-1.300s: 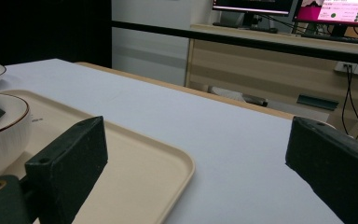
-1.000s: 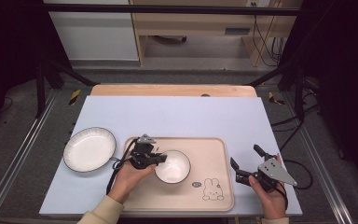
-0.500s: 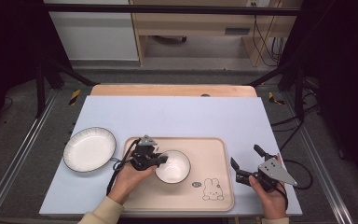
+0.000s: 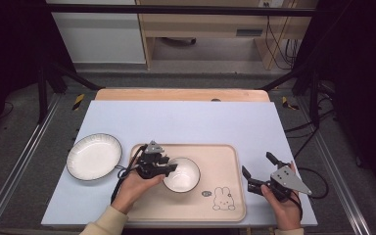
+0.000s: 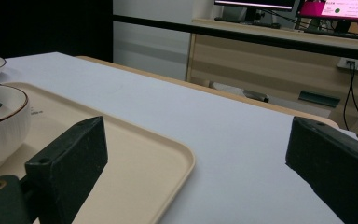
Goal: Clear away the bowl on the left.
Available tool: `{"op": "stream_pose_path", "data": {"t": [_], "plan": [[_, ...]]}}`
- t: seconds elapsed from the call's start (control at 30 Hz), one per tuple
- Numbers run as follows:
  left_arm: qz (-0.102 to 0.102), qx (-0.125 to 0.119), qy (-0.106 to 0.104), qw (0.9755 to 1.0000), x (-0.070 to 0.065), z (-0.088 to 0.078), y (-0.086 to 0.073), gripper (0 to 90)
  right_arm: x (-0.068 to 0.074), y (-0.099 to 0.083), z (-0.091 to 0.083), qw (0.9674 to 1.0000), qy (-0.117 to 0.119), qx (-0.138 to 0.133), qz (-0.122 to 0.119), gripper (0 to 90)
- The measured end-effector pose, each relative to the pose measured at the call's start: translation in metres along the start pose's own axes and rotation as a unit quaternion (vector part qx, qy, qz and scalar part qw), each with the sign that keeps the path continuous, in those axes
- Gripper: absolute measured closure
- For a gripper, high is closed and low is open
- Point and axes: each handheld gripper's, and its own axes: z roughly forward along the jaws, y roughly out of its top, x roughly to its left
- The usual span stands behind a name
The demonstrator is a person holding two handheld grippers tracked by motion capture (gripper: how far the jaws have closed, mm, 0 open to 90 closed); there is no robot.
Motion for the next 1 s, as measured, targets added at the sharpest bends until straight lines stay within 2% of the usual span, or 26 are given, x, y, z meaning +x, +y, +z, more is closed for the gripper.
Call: {"op": "stream_pose_path", "data": {"t": [0.3,0.43,0.73,1.0], "plan": [[0.009,-0.022,0.001,0.9997,0.000,-0.006,0.001,43.8,0.003,0.002,0.000,1.0000,0.002,0.003,-0.005,5.6],[0.012,-0.036,-0.001,0.9993,-0.001,-0.008,0.002,37.0,0.005,0.002,0.001,1.0000,0.004,0.004,-0.007,5.6],[0.025,-0.049,-0.012,0.9984,-0.001,-0.009,0.004,22.3,0.003,0.002,0.000,1.0000,0.004,0.004,-0.006,5.4],[0.031,-0.074,-0.029,0.9963,-0.003,-0.013,0.006,9.6,0.005,0.002,0.001,1.0000,0.006,0.005,-0.006,5.4]]}}
